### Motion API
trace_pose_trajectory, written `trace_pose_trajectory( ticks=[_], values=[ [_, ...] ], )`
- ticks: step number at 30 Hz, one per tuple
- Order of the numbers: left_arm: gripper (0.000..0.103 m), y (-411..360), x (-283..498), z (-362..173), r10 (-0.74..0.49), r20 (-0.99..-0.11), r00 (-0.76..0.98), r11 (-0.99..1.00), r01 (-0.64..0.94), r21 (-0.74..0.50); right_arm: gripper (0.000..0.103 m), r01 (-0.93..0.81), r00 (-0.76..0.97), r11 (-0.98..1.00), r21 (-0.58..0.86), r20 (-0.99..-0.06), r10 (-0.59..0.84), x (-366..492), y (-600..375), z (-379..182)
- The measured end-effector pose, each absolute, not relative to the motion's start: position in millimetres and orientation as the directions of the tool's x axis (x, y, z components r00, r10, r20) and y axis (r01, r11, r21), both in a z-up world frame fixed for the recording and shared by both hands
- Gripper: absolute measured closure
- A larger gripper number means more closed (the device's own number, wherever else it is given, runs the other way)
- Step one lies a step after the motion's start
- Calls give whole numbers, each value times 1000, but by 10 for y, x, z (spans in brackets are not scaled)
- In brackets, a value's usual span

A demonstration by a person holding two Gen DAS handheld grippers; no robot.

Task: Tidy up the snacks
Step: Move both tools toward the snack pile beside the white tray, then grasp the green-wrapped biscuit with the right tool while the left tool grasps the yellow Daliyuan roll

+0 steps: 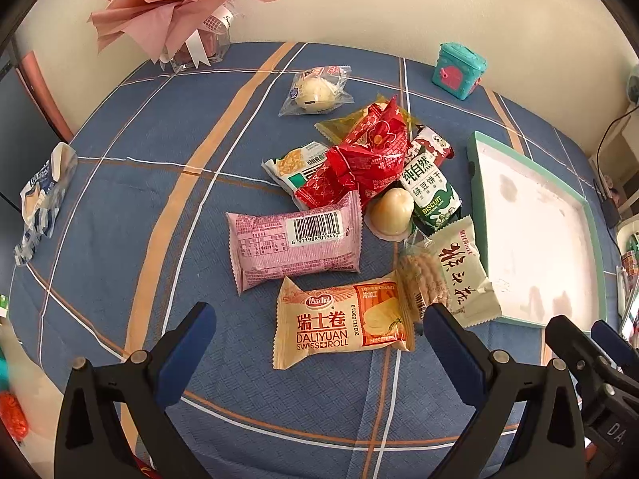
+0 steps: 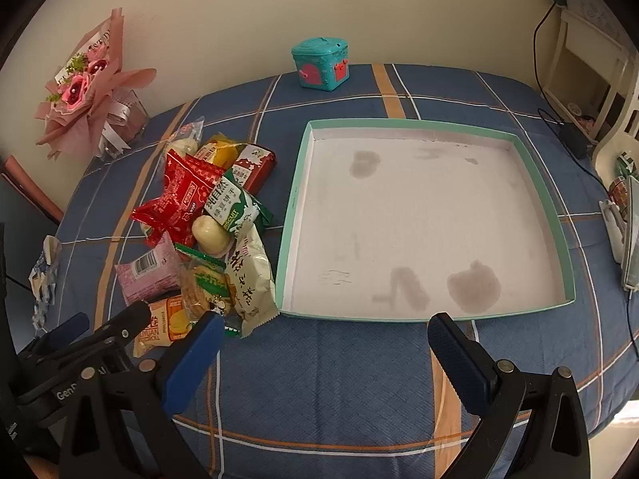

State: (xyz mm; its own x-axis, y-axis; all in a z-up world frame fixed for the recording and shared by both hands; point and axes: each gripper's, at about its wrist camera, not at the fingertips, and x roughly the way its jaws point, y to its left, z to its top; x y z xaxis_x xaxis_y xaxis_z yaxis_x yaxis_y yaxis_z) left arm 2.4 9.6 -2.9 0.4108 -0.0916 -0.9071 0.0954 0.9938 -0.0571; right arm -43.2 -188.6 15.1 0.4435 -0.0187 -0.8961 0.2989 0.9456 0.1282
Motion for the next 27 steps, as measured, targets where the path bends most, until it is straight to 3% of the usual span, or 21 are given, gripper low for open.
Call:
trace_pose_trajectory(
  ticks=[5,12,18,23,27],
  values=[
    [0,157,18,-21,-95,-904,417,995,76,-70,0,283,440,949,137,-898,-1,-410,-1833,134],
    [0,241,44,-18,-118,-899,421,993,67,-98,1,237,470,924,300,-868,161,-236,-1766,143],
    [2,265,99,-128,-118,-915,386,993,65,-101,18,174,450,927,333,-864,226,-18,-1618,103],
    [2,159,164,-300,-142,-938,317,988,100,-116,25,107,434,933,344,-860,267,165,-1477,86],
    [2,68,211,-408,-131,-947,294,988,121,-99,39,76,368,936,342,-882,293,265,-1354,-65]
  ],
)
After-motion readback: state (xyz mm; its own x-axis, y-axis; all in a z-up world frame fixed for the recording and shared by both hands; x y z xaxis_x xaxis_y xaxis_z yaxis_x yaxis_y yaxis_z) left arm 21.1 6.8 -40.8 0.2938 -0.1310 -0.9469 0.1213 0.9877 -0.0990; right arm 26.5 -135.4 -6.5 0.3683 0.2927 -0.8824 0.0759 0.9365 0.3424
